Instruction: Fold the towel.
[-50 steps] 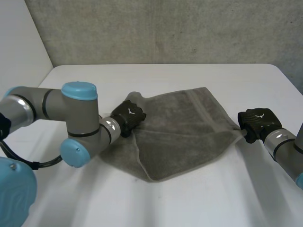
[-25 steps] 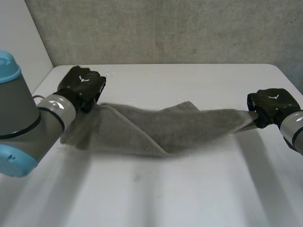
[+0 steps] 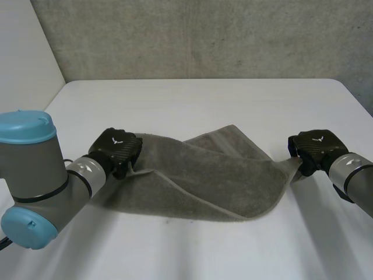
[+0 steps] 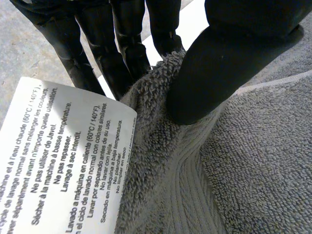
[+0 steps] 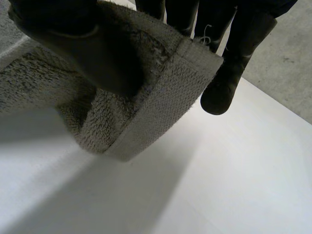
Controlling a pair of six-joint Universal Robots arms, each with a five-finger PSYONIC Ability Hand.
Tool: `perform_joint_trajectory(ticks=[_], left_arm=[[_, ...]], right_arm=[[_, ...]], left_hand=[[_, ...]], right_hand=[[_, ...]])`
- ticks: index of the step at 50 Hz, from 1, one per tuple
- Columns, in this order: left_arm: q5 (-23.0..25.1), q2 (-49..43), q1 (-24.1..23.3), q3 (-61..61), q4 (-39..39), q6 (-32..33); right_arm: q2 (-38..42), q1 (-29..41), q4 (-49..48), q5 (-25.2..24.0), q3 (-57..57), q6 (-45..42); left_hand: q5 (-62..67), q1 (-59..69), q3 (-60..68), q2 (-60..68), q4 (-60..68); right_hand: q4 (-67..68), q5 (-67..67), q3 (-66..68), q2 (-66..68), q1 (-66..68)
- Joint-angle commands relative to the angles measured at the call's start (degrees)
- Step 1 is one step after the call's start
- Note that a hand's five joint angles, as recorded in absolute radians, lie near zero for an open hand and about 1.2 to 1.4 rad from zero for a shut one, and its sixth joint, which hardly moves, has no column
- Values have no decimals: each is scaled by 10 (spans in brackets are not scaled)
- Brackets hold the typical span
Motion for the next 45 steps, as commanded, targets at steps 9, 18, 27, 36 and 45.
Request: perform_joint_trajectory(ticks=[9,18,27,36,45], left_arm=[[-3,-25,2,-16,33,7],[-5,-41,2,-16,50,9],[-35,-10,9,-19,51,4],[-58,120,11,-38,49,-3],[-56,316,45,-13,42,-111]], right_arm=[[7,2,0,2,4,-14],[7,2,0,1,3,-14],[-12,0,7,5,-4,-12],[-96,0,90,2,-40,-11],[-222,-9,207,-10,-148,-11]], left_hand=[[-225,-221,-229,-230,-231],[-66,-62,-70,-71,-72],[108,112,103,102,102],[108,112,103,102,102],[108,112,103,102,102]], right_hand=[[30,33,35,33,32],[30,33,35,33,32],[30,33,35,33,32],[30,33,35,33,32],[30,33,35,33,32]])
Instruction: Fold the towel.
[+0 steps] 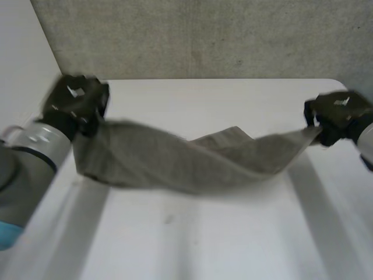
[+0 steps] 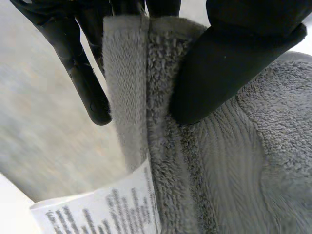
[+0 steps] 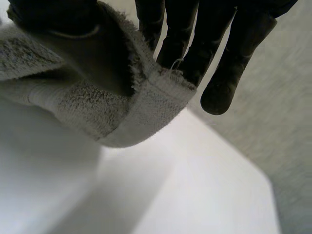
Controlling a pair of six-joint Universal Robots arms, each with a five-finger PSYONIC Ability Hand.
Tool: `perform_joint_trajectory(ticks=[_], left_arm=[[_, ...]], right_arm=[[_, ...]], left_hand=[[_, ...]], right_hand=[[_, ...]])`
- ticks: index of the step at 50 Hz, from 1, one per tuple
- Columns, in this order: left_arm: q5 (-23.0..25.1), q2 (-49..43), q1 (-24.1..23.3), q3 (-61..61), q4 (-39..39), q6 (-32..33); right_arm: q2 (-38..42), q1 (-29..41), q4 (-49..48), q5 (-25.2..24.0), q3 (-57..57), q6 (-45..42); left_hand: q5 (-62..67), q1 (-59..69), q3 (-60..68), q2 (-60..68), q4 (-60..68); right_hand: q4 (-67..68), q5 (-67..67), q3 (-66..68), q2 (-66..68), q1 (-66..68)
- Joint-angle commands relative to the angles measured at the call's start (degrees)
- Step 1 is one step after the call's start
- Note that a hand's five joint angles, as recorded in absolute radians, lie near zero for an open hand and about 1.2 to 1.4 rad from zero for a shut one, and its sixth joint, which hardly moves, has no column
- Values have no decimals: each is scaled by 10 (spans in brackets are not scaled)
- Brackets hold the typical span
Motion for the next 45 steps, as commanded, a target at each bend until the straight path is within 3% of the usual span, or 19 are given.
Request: perform_joint_trajectory(ticks=[1,9,16,21,29,31,34,36,37,39,45], left_arm=[[5,137,35,35,-20,-93],[7,182,65,127,-141,-134],[7,163,80,151,-185,-158],[7,106,87,147,-187,-165],[6,-59,78,174,-182,-167],[6,-140,76,232,-179,-168],[4,-218,72,322,-177,-177],[4,-249,70,374,-177,-189],[4,-249,70,374,-177,-189],[3,-291,69,483,-177,-226],[2,-304,69,612,-167,-287]], right_arm=[[-96,-13,89,-13,-100,1],[-131,-23,180,-23,-263,1],[-111,-23,248,-27,-351,-2],[-39,-21,270,-25,-372,-8],[97,-13,267,-9,-392,-26],[174,-2,266,2,-441,-25],[214,6,264,14,-478,-24],[288,27,243,55,-577,-21],[288,27,243,55,-578,-21],[344,51,197,96,-684,-16],[356,61,124,131,-782,1]], left_hand=[[111,115,103,102,103],[111,115,103,102,103],[111,115,103,102,103],[111,115,103,102,103],[111,115,103,102,103],[111,115,103,102,103],[111,115,103,102,103],[111,115,103,102,103],[111,115,103,102,103],[111,115,103,102,103],[111,115,103,102,103]], right_hand=[[30,33,35,33,32],[30,33,35,33,32],[30,33,35,33,32],[30,33,35,33,32],[30,33,35,33,32],[30,33,35,33,32],[30,33,35,33,32],[30,33,35,33,32],[30,33,35,33,32],[30,33,35,33,32],[30,33,35,33,32]])
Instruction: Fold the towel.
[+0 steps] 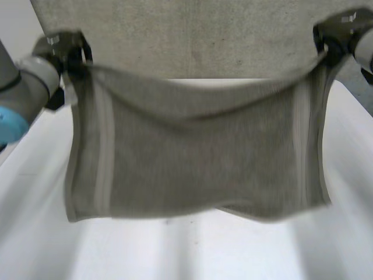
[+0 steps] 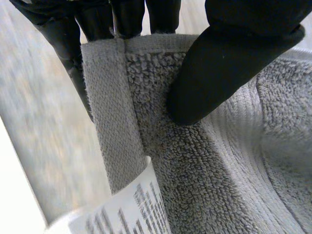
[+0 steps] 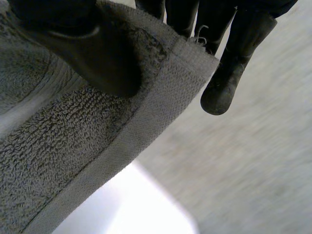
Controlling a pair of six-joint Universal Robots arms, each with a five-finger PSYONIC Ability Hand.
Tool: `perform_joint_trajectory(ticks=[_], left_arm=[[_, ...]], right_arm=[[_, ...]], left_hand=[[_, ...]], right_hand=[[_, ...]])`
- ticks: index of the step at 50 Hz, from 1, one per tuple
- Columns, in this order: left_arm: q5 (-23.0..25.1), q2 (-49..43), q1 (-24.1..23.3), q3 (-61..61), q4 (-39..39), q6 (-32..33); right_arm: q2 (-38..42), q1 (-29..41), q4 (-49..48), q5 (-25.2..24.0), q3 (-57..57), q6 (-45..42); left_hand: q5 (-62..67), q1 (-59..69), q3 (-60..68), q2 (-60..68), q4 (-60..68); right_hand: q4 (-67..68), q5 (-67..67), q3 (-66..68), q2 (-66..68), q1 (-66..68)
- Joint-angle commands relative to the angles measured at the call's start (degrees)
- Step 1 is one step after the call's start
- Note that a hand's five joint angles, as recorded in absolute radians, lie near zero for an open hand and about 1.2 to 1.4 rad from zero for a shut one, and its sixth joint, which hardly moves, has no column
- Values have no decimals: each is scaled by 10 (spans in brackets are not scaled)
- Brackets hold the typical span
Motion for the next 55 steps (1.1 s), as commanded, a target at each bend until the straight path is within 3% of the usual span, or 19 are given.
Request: perform_joint_trajectory(ticks=[1,5,11,22,27,32,38,43,51,55], left_arm=[[-4,-24,0,187,16,-89],[-10,9,-1,195,37,-136],[-14,32,0,153,44,-146],[2,32,9,-51,77,-141],[16,12,9,-161,161,-125],[30,-38,10,-276,262,-64],[30,-50,10,-331,282,-15],[30,-25,15,-373,276,17],[30,132,50,-467,213,23],[34,186,56,-495,170,25]], right_arm=[[30,21,-105,54,-147,28],[-5,22,-142,50,-141,49],[-21,25,-137,50,-92,46],[-34,28,-103,11,140,12],[-12,27,-130,-1,248,-8],[42,25,-187,0,337,-43],[46,22,-193,2,379,-61],[-5,22,-191,0,418,-61],[-145,18,-178,-1,515,-89],[-226,-6,-145,-2,586,-144]], left_hand=[[108,112,102,102,101],[108,112,102,102,101],[108,112,102,102,101],[108,112,102,102,101],[108,112,102,102,101],[108,112,102,102,101],[108,112,102,102,101],[108,112,102,102,101],[108,112,102,102,101],[108,112,102,102,101]], right_hand=[[30,33,32,33,30],[30,33,32,33,30],[30,33,32,33,30],[30,33,32,33,30],[30,33,32,33,30],[30,33,32,33,30],[30,33,32,33,30],[30,33,32,33,30],[30,33,32,33,30],[30,33,32,33,30]])
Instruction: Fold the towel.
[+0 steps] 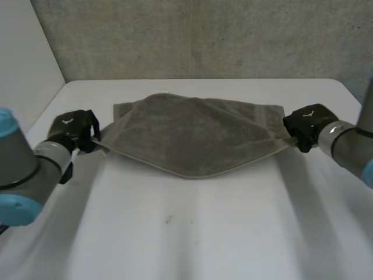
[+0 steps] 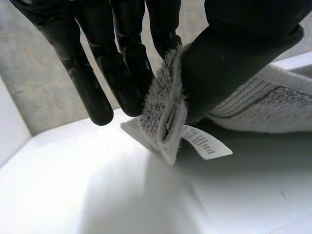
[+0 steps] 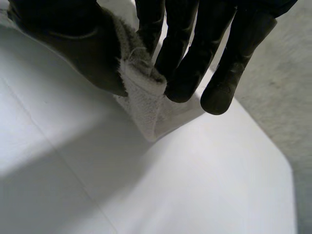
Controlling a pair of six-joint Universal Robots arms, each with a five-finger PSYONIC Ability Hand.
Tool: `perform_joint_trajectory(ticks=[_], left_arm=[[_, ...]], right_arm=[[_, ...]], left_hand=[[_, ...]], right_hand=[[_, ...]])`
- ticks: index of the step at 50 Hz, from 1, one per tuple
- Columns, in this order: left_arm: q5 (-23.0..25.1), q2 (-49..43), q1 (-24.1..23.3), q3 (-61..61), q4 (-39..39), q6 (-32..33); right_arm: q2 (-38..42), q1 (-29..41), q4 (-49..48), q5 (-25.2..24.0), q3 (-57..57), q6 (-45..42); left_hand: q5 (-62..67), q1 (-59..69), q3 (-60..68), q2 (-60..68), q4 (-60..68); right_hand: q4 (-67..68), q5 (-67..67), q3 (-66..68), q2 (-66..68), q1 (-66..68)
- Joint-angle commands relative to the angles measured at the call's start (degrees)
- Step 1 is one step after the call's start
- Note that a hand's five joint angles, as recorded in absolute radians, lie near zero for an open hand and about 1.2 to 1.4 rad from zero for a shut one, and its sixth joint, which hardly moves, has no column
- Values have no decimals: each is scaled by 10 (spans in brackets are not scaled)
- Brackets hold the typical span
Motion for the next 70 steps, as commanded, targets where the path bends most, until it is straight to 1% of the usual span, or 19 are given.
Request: perform_joint_trajectory(ticks=[1,7,9,12,18,20,23,28,30,35,37,41,53,60,61,62,63,64,70], left_arm=[[12,138,21,-68,-93,1],[61,233,58,-111,-150,8],[101,278,84,-137,-159,11],[136,304,98,-152,-157,11],[157,298,105,-154,-154,11],[156,257,104,-143,-140,11],[156,225,103,-133,-126,12],[157,100,85,-60,-85,11],[152,63,75,-31,-80,11],[136,-30,47,57,-77,11],[110,-87,38,114,-77,10],[90,-133,24,166,-77,7],[31,-265,-5,342,-79,6],[32,-292,-11,376,-77,4],[32,-295,-12,380,-77,4],[32,-295,-12,380,-77,4],[28,-295,-15,381,-77,6],[31,-295,-18,381,-77,2],[32,-287,-24,377,-77,-1]], right_arm=[[-135,-35,51,-2,116,-84],[-210,-55,80,-3,173,-134],[-248,-71,81,-4,194,-148],[-259,-92,79,-9,200,-153],[-252,-103,75,-21,194,-152],[-207,-97,60,-38,183,-148],[-178,-96,45,-39,168,-146],[-80,-87,0,-30,104,-123],[-9,-67,-22,-12,42,-98],[74,-45,-34,24,-46,-79],[100,-42,-34,32,-75,-77],[165,-26,-35,43,-152,-77],[260,-5,-35,64,-273,-80],[288,-2,-32,68,-313,-83],[291,-1,-29,73,-320,-83],[294,-1,-29,86,-329,-83],[294,-1,-29,86,-329,-83],[294,0,-29,104,-336,-83],[263,7,-27,156,-349,-71]], left_hand=[[107,112,102,102,101],[107,112,102,102,101],[107,112,102,102,101],[107,112,102,102,101],[107,112,102,102,101],[107,112,102,102,101],[107,112,102,102,101],[107,112,102,102,101],[107,112,102,102,101],[107,112,102,102,101],[107,112,102,102,101],[107,112,102,102,101],[107,112,102,102,101],[107,112,102,102,101],[-172,-167,-177,-178,-178],[-175,-170,-180,-180,-181],[-586,-581,-591,-592,-592],[-565,-561,-571,-571,-572],[-593,-588,-598,-598,-599]], right_hand=[[30,33,32,33,30],[30,33,32,33,30],[30,33,32,33,30],[30,33,32,33,30],[30,33,32,33,30],[30,33,32,33,30],[30,33,32,33,30],[30,33,32,33,30],[30,33,32,33,30],[30,33,32,33,30],[30,33,32,33,30],[30,33,32,33,30],[30,33,32,33,30],[30,33,32,33,30],[-56,-53,-54,-53,-56],[-480,-477,-478,-477,-480],[-484,-481,-482,-481,-484],[-670,-667,-668,-667,-670],[-670,-667,-668,-667,-670]])
